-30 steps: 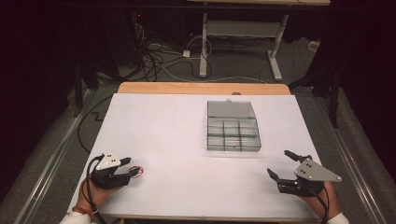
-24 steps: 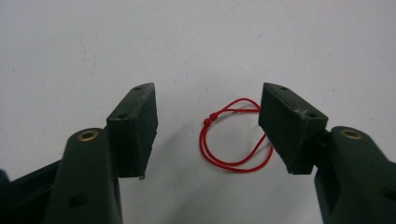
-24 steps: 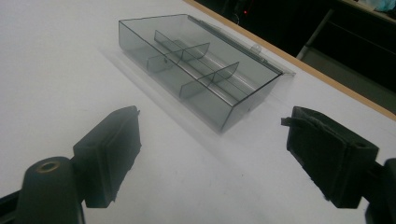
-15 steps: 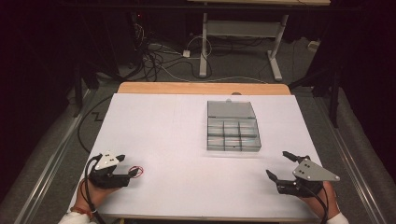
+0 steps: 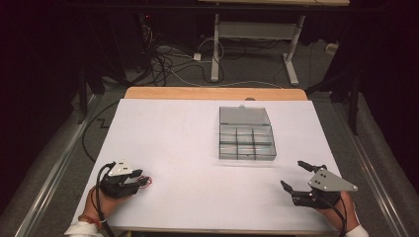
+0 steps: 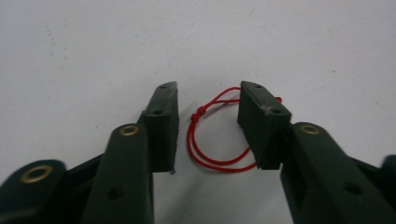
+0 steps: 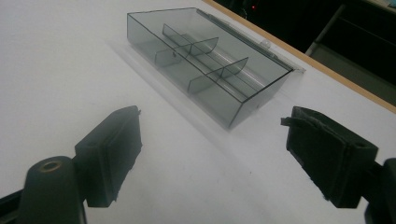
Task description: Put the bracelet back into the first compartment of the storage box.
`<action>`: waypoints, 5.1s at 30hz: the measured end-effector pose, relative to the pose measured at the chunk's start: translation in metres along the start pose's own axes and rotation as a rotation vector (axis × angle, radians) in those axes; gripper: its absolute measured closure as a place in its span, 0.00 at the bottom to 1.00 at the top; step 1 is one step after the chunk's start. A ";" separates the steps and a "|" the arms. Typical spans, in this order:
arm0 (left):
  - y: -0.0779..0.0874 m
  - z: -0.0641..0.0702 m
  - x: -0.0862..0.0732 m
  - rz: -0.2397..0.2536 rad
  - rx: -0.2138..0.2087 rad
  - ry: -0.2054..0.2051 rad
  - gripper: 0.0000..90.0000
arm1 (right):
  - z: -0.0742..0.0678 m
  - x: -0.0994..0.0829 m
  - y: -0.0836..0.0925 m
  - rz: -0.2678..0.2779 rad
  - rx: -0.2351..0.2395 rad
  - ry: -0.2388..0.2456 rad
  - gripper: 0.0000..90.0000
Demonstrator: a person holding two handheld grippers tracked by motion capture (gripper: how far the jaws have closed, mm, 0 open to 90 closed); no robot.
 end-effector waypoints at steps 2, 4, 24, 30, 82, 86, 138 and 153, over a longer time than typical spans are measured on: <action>-0.001 0.001 0.001 -0.001 -0.010 0.015 0.69 | 0.000 0.000 0.000 -0.002 0.000 -0.002 0.22; -0.003 0.004 0.004 -0.004 -0.022 0.012 0.75 | 0.000 0.000 0.000 -0.002 0.002 -0.004 0.22; -0.007 0.010 0.017 0.006 0.012 -0.049 0.93 | -0.002 0.000 0.000 -0.002 0.013 0.005 0.22; 0.000 0.008 0.022 0.056 0.033 -0.043 0.93 | -0.002 0.000 0.000 -0.001 0.013 0.006 0.22; -0.031 0.055 0.143 0.232 -0.021 -0.229 0.93 | -0.002 0.008 0.003 0.056 0.015 -0.057 0.19; -0.039 0.063 0.158 0.281 -0.036 -0.200 0.93 | -0.001 0.009 0.003 0.065 0.014 -0.065 0.19; -0.145 0.061 0.255 0.162 -0.044 -0.235 0.93 | 0.005 0.004 0.005 0.048 -0.014 -0.049 0.19; -0.161 0.052 0.247 0.109 0.000 -0.224 0.92 | 0.003 0.004 0.004 0.045 -0.015 -0.041 0.20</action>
Point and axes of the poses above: each handheld gripper's, and its own axes: y roughly backward along the jaws, x roughly out of its top, z roughly to its right, the point moved 9 cm from there along -y, roughly forward along the jaws, and after that the axes turned 5 degrees about -y, right-handed, at the moved point
